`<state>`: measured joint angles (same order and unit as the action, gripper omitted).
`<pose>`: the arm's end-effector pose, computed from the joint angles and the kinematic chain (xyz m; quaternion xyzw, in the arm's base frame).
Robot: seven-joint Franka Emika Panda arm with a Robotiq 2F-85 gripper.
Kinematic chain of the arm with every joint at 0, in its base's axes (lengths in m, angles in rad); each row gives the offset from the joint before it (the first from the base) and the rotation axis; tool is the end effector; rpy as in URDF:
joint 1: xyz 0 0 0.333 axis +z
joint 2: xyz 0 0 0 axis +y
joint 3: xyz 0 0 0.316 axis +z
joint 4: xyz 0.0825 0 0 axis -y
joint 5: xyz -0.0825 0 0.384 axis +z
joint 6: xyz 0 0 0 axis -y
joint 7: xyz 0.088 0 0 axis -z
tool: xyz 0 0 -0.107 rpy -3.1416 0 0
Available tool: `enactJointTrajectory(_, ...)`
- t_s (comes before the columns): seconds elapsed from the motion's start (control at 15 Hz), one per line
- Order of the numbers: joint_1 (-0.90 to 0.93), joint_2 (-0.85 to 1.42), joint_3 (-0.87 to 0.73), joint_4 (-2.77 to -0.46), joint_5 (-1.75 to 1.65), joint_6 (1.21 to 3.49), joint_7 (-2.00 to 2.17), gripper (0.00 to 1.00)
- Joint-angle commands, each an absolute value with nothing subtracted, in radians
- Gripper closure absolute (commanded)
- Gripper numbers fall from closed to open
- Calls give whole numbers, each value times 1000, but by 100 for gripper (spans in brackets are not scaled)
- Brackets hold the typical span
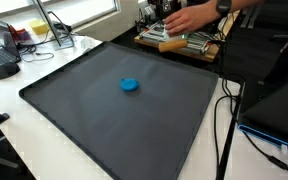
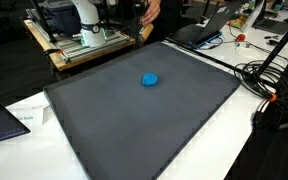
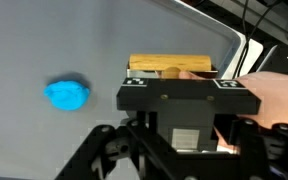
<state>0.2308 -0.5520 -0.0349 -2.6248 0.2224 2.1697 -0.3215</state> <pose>0.3703 0.0823 0.4358 -0.9732 -0.1997 -0.0536 0.1006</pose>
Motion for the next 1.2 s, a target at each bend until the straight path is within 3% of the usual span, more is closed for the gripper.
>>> enactJointTrajectory(0.0, 241, -528, -13, -2603, 248, 2170, -317, 61)
enactJointTrajectory(0.2, 248, -512, 0, -2593, 251, 2176, -315, 65)
enactJointTrajectory(0.27, 251, -505, 5, -2588, 251, 2175, -313, 61)
enactJointTrajectory(0.33, 252, -500, 10, -2585, 252, 2175, -311, 48)
enactJointTrajectory(0.4, 254, -495, 14, -2583, 252, 2178, -311, 44)
enactJointTrajectory(0.6, 256, -483, 22, -2574, 250, 2176, -310, 50)
enactJointTrajectory(0.67, 256, -481, 25, -2571, 250, 2175, -309, 42)
enactJointTrajectory(0.73, 257, -479, 26, -2569, 251, 2172, -310, 40)
enactJointTrajectory(0.8, 255, -477, 28, -2568, 248, 2171, -309, 20)
enactJointTrajectory(0.93, 254, -477, 29, -2566, 247, 2170, -309, 7)
enactJointTrajectory(1.07, 250, -481, 28, -2566, 242, 2166, -309, 4)
enactJointTrajectory(1.13, 250, -481, 27, -2565, 242, 2164, -309, 8)
